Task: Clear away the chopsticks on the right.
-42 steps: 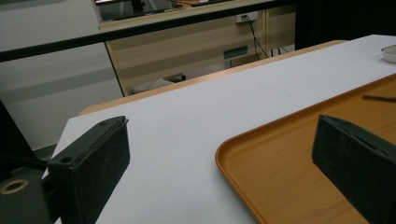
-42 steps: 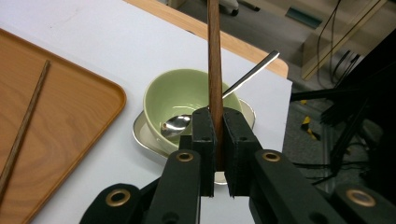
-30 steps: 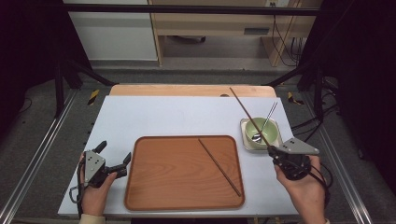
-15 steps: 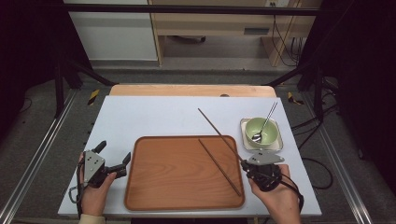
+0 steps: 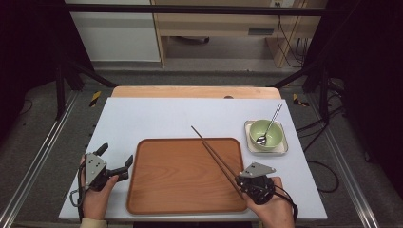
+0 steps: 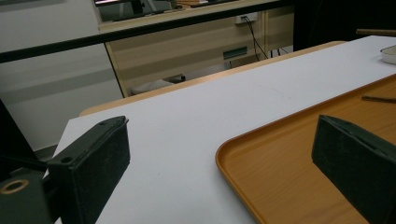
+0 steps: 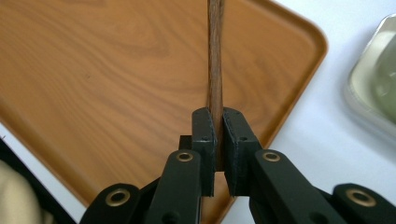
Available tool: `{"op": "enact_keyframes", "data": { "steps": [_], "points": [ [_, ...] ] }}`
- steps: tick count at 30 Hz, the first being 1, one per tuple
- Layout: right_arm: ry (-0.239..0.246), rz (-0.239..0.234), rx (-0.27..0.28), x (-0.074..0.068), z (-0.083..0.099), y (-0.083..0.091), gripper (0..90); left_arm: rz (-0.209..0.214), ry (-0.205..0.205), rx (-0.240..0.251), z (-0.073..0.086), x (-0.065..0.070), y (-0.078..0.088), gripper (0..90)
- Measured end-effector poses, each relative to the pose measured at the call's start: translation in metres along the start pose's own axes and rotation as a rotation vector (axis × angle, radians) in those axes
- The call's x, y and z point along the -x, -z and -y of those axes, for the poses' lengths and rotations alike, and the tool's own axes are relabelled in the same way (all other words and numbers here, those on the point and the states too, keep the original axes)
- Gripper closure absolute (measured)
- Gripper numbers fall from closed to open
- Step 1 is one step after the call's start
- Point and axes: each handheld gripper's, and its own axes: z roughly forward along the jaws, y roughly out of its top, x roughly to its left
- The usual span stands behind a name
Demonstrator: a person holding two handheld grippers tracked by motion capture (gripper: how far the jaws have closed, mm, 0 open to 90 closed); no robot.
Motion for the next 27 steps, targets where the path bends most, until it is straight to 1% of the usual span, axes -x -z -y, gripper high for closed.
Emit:
{"op": "enact_keyframes", "data": {
  "steps": [3,6,7,9,10,12,13,14,16,17,18,19,21,23,24,25,27],
  "points": [
    [-0.012,-0.010,-0.013,-0.003,0.004,-0.002,84.4,-0.001,0.000,0.000,0.000,0.000,0.000,3.8],
    [-0.016,-0.020,-0.020,-0.006,0.007,-0.004,84.4,0.001,0.000,0.000,0.000,0.000,0.000,3.8],
    [-0.011,-0.022,-0.023,-0.006,0.008,-0.005,84.4,0.001,0.000,0.000,0.000,0.000,0.000,3.8],
    [-0.021,-0.027,-0.031,-0.008,0.011,-0.007,84.4,0.001,0.000,0.000,0.000,0.000,0.000,3.9],
    [-0.014,-0.031,-0.037,-0.008,0.012,-0.008,84.4,0.001,0.000,0.000,0.000,0.000,0.000,3.8],
    [-0.023,-0.033,-0.044,-0.009,0.014,-0.010,84.4,0.001,0.000,0.000,0.000,0.000,0.000,3.9],
    [-0.016,-0.032,-0.044,-0.009,0.015,-0.010,84.4,0.000,0.000,0.000,0.000,0.000,0.000,3.9],
    [-0.028,-0.029,-0.052,-0.010,0.016,-0.012,84.4,0.000,0.000,-0.001,0.000,0.000,0.000,3.9],
    [-0.029,-0.028,-0.064,-0.009,0.017,-0.013,84.4,0.000,0.000,-0.001,0.000,0.000,0.000,3.9],
    [-0.022,-0.027,-0.070,-0.009,0.018,-0.014,84.4,0.000,0.000,-0.001,0.000,0.000,0.000,3.9],
    [-0.035,-0.024,-0.085,-0.010,0.019,-0.015,84.4,0.001,0.000,-0.001,0.000,0.000,0.000,3.9],
    [-0.029,-0.024,-0.087,-0.009,0.019,-0.016,84.4,0.000,0.000,-0.001,0.000,0.000,0.000,3.9],
    [-0.047,-0.025,-0.102,-0.010,0.020,-0.016,84.3,0.002,0.000,-0.002,0.000,0.000,0.000,3.9],
    [-0.038,-0.025,-0.112,-0.009,0.022,-0.018,84.3,0.003,0.000,-0.002,0.000,0.001,0.000,3.9],
    [-0.051,-0.024,-0.119,-0.010,0.022,-0.017,84.3,0.003,-0.001,-0.003,0.000,0.001,0.000,3.9],
    [-0.045,-0.025,-0.123,-0.009,0.022,-0.018,84.3,0.003,-0.001,-0.003,0.000,0.001,0.000,3.9],
    [-0.064,-0.024,-0.132,-0.010,0.023,-0.019,84.3,0.004,-0.001,-0.003,0.000,0.001,-0.001,3.9]
  ]
}}
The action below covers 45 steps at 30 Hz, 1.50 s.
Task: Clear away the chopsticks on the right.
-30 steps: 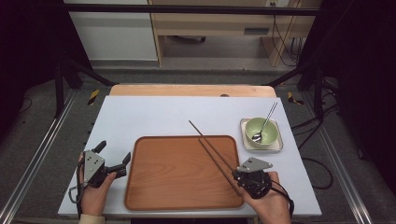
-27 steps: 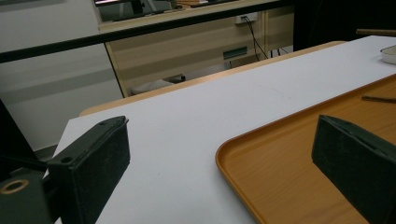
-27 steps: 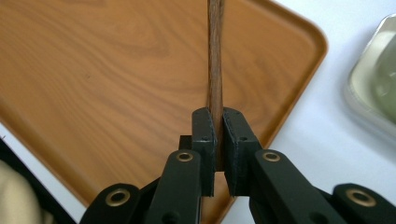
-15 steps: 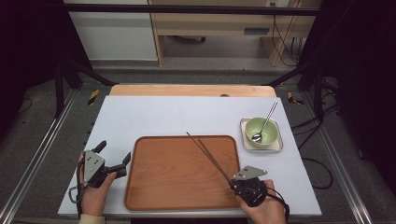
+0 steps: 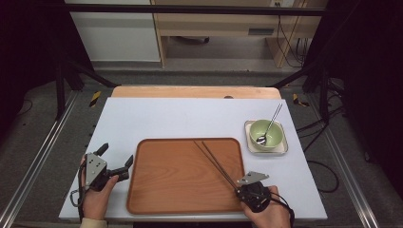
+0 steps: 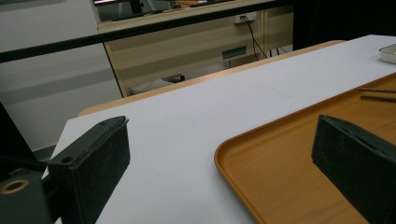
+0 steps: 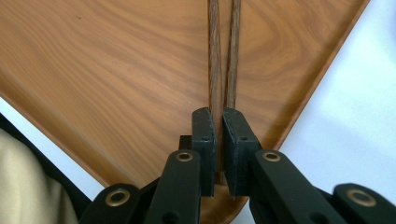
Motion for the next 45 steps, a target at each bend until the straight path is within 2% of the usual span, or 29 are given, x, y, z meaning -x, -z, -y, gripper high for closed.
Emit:
{"op": "enact_keyframes", "data": {
  "steps": [13,22,28,29,37,39,43,45],
  "points": [
    [-0.020,-0.013,-0.024,0.000,0.000,-0.004,84.1,0.002,-0.001,0.000,0.000,0.000,0.000,3.9],
    [-0.029,-0.017,0.008,0.002,-0.001,-0.002,78.0,0.003,0.000,0.000,0.000,0.000,0.000,3.9],
    [0.002,-0.015,0.082,0.005,-0.004,-0.002,71.8,0.011,0.005,-0.001,-0.001,0.001,0.000,4.0],
    [-0.011,-0.015,0.094,0.005,-0.006,-0.001,70.9,0.013,0.005,-0.002,-0.002,0.001,0.000,4.0],
    [-0.020,-0.009,0.206,0.016,-0.012,-0.005,56.4,0.032,0.004,0.004,-0.006,0.004,0.001,4.6],
    [-0.015,-0.017,0.230,0.021,-0.013,-0.007,52.8,0.037,0.004,0.002,-0.006,0.005,0.001,4.6],
    [-0.048,-0.050,0.277,0.031,-0.016,-0.012,42.8,0.046,0.006,0.003,-0.007,0.005,0.001,4.7],
    [-0.045,-0.057,0.309,0.033,-0.017,-0.013,36.0,0.052,0.008,0.001,-0.007,0.006,0.001,4.8]
  ]
}}
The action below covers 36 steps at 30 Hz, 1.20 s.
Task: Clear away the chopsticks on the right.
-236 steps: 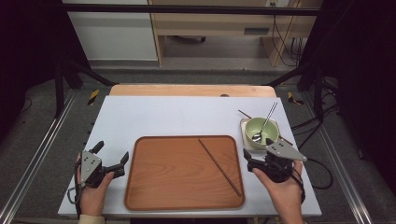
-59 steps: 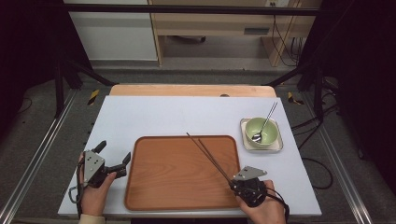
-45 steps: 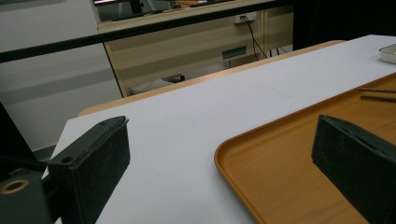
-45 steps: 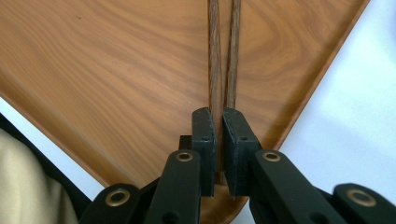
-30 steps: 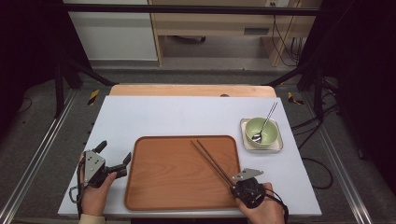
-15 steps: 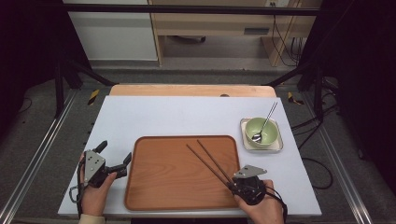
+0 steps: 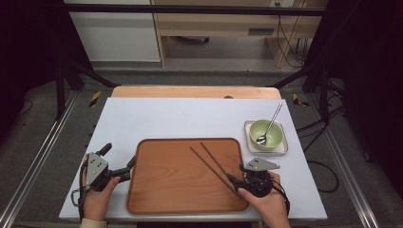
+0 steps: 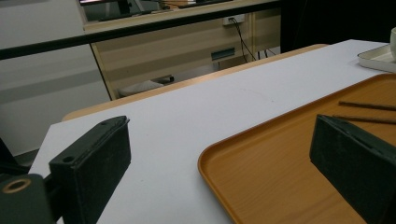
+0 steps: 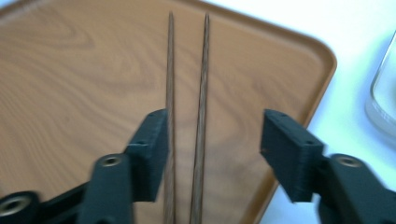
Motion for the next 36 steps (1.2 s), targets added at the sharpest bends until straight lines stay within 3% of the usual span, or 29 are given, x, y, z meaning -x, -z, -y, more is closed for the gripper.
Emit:
{"op": "enact_keyframes", "data": {
  "steps": [1,5,9,13,20,23,26,30,33,36],
  "points": [
    [0.020,0.004,0.019,0.002,-0.001,-0.001,32.5,0.003,0.000,-0.002,0.000,0.000,0.000,4.9],
    [0.018,-0.012,0.072,0.005,-0.004,-0.004,21.3,0.000,0.011,0.000,0.000,0.000,0.001,4.0],
    [0.007,-0.029,0.132,0.007,-0.007,-0.004,17.8,0.005,0.020,0.004,-0.001,0.000,0.002,4.0],
    [0.051,-0.024,0.146,0.007,-0.007,-0.004,13.8,0.019,0.022,-0.001,-0.002,0.001,0.001,4.1],
    [0.048,-0.004,0.164,0.012,-0.008,-0.001,15.0,0.070,0.020,-0.019,-0.009,0.013,0.000,4.8],
    [0.050,0.019,0.209,0.013,-0.009,0.005,17.0,0.104,0.025,-0.026,-0.015,0.022,0.001,6.1],
    [0.061,0.028,0.259,0.015,-0.008,0.012,17.2,0.159,0.029,-0.049,-0.023,0.032,-0.002,11.0],
    [0.067,0.048,0.304,0.021,-0.003,0.020,16.8,0.240,0.008,-0.123,-0.037,0.050,-0.009,24.0],
    [0.075,0.062,0.313,0.029,0.002,0.032,16.5,0.271,-0.061,-0.188,-0.047,0.070,-0.018,40.9],
    [0.098,0.098,0.341,0.035,0.007,0.046,15.7,0.318,-0.099,-0.219,-0.055,0.089,-0.030,54.6]
  ]
}}
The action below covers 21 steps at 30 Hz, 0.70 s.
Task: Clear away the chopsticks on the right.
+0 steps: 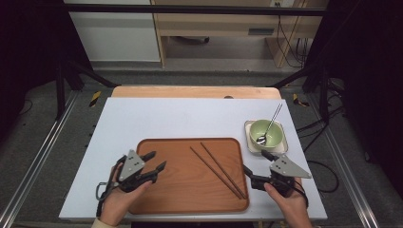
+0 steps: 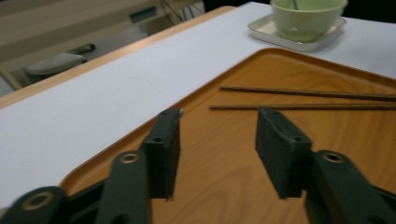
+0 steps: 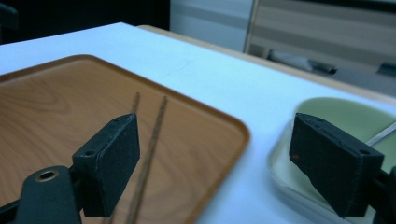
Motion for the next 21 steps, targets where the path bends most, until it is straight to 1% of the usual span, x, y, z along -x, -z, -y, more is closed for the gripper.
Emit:
{"op": "enact_keyframes", "data": {
  "steps": [1,2,3,4,5,7,8,9,12,14,15,17,21],
  "points": [
    [-0.001,0.008,0.010,0.003,0.001,0.005,14.9,0.017,-0.018,-0.010,-0.005,0.005,-0.006,57.6],
    [-0.003,0.017,0.022,0.005,0.002,0.009,14.2,0.051,-0.027,-0.020,-0.011,0.010,-0.014,60.1],
    [-0.010,0.031,0.034,0.009,0.003,0.013,13.1,0.071,-0.035,-0.030,-0.016,0.014,-0.020,63.3],
    [-0.025,0.036,0.037,0.011,0.003,0.016,11.2,0.082,-0.042,-0.040,-0.019,0.018,-0.025,66.2],
    [-0.032,0.033,0.042,0.013,0.004,0.017,8.9,0.094,-0.054,-0.054,-0.023,0.021,-0.031,69.2],
    [-0.058,0.019,0.053,0.018,0.005,0.019,7.6,0.119,-0.068,-0.087,-0.029,0.028,-0.045,75.0],
    [-0.064,0.015,0.051,0.020,0.006,0.018,7.2,0.127,-0.067,-0.102,-0.030,0.030,-0.050,77.3],
    [-0.056,0.018,0.039,0.021,0.008,0.018,7.0,0.137,-0.061,-0.120,-0.031,0.031,-0.056,79.9],
    [-0.062,0.022,0.005,0.023,0.014,0.015,7.1,0.155,-0.055,-0.166,-0.032,0.033,-0.069,84.9],
    [-0.064,0.025,-0.005,0.023,0.016,0.014,7.2,0.173,-0.049,-0.205,-0.031,0.034,-0.078,87.8],
    [-0.064,0.029,-0.005,0.023,0.016,0.014,7.5,0.177,-0.048,-0.216,-0.031,0.034,-0.081,88.7],
    [-0.070,0.033,-0.001,0.024,0.016,0.014,7.9,0.175,-0.049,-0.235,-0.029,0.035,-0.087,89.6],
    [-0.074,0.027,-0.013,0.023,0.017,0.010,8.4,0.170,-0.053,-0.267,-0.025,0.035,-0.098,89.7]
  ]
}}
